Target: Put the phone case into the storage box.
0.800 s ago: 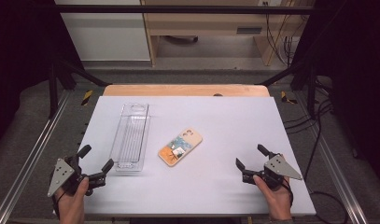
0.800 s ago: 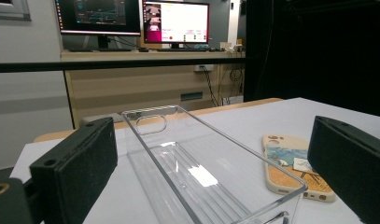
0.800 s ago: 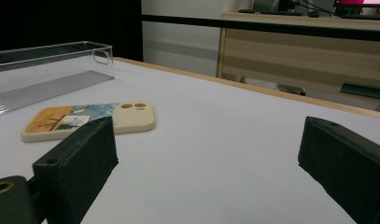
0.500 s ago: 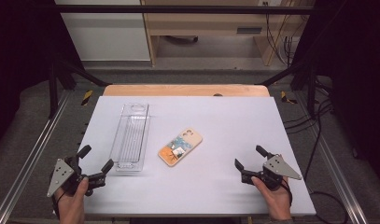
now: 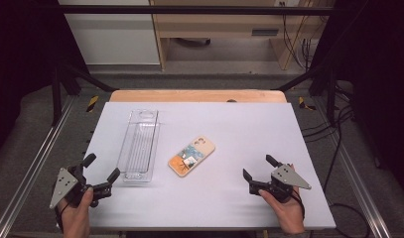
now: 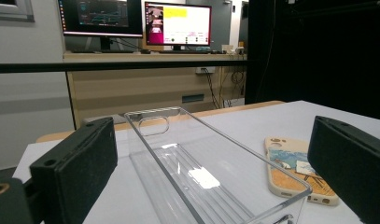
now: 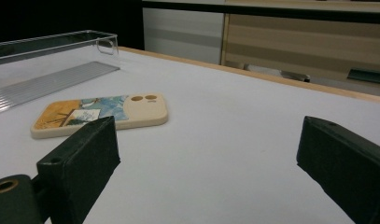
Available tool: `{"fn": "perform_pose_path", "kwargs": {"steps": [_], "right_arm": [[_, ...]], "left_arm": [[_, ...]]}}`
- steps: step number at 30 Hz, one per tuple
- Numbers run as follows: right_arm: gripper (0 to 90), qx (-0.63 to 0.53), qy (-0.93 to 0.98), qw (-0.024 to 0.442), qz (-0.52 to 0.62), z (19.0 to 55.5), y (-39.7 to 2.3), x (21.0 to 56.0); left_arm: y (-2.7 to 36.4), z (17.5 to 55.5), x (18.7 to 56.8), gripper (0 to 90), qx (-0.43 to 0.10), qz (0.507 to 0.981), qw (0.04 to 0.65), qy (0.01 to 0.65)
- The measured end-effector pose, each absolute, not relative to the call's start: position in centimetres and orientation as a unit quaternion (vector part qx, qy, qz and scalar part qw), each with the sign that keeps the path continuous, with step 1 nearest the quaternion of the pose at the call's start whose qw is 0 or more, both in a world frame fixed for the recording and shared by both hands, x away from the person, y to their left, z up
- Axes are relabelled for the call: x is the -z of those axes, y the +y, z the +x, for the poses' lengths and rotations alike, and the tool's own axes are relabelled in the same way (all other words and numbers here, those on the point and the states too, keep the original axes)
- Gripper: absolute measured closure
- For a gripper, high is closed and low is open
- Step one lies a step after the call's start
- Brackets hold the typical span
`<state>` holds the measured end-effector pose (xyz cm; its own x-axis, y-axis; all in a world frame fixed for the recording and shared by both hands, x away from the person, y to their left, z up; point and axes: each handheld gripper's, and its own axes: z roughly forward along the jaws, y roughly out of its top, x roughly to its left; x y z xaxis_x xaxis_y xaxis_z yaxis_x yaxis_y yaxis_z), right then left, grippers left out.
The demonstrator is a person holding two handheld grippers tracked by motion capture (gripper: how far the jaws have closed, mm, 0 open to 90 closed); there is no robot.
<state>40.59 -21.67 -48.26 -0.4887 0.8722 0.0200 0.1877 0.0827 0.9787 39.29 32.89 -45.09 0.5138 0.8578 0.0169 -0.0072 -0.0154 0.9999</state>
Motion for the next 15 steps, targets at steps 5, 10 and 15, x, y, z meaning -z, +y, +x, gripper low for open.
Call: {"fn": "perform_pose_path", "kwargs": {"steps": [5,10,15], "right_arm": [[6.5,-0.528,0.681,0.308,0.403,41.7,-20.2,47.5],[6.4,-0.502,0.716,0.296,0.385,43.2,-18.2,45.9],[7.0,-0.456,0.758,0.274,0.379,45.0,-16.2,44.4]], "left_arm": [[32.9,39.4,45.2,1.5,-0.351,0.620,0.612,0.344],[32.9,39.3,45.1,1.5,-0.352,0.620,0.612,0.343],[33.1,39.3,45.2,1.5,-0.343,0.612,0.621,0.349]]}}
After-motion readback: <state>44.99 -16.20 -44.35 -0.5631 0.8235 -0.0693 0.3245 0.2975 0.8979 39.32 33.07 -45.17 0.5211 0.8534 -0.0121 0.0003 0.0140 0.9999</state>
